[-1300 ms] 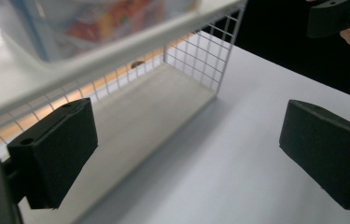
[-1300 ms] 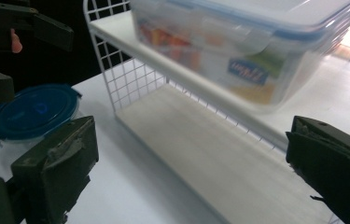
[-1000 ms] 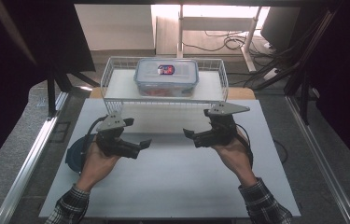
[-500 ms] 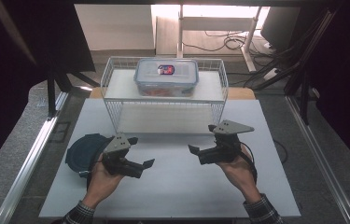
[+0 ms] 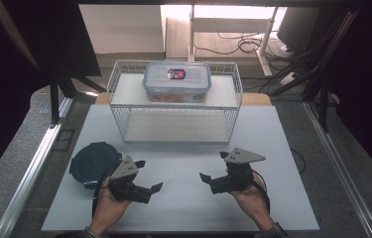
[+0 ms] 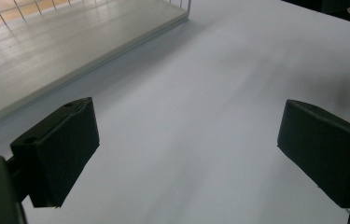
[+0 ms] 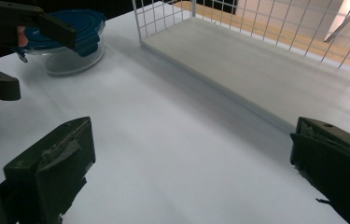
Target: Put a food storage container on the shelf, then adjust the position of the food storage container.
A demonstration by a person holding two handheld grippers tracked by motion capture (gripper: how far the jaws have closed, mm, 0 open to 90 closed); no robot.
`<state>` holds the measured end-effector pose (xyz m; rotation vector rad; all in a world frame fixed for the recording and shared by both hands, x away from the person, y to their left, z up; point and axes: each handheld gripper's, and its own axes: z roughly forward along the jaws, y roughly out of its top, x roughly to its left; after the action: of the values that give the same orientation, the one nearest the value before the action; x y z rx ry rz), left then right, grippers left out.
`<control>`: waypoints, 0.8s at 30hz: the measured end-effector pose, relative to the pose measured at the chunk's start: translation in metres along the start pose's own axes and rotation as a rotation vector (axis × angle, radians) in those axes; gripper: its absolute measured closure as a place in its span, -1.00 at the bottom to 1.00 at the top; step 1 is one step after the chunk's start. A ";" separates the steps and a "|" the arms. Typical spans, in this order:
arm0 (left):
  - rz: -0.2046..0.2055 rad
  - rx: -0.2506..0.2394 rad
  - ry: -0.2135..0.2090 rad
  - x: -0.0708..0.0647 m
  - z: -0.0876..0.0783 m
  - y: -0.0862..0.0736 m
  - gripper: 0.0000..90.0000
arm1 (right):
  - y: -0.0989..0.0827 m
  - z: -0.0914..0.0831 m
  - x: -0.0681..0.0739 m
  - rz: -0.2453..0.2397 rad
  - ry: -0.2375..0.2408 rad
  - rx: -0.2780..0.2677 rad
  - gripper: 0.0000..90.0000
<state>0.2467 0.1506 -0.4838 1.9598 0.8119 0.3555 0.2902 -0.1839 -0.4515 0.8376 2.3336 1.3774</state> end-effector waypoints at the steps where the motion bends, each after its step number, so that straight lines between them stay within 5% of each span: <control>1: 0.002 0.005 0.002 -0.001 0.001 -0.002 -0.89 | -0.003 0.000 0.001 0.002 -0.001 0.000 -1.00; 9: 0.041 0.047 0.005 -0.004 0.010 -0.020 -0.91 | -0.034 0.007 0.008 -0.005 -0.005 0.064 -1.00; 16: -0.042 0.013 -0.021 0.007 -0.001 -0.013 -0.95 | -0.037 0.008 0.004 -0.017 -0.025 0.068 -1.00; 23: -0.047 0.021 0.072 0.027 -0.020 -0.005 -0.39 | -0.040 0.010 0.000 -0.014 -0.037 0.080 -0.98; 24: -0.091 0.003 0.086 0.039 -0.029 -0.005 -0.25 | -0.041 0.011 0.000 -0.014 -0.036 0.082 -0.97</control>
<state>0.2578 0.1980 -0.4767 1.9135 0.9540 0.3862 0.2823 -0.1912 -0.4921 0.8606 2.3773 1.2581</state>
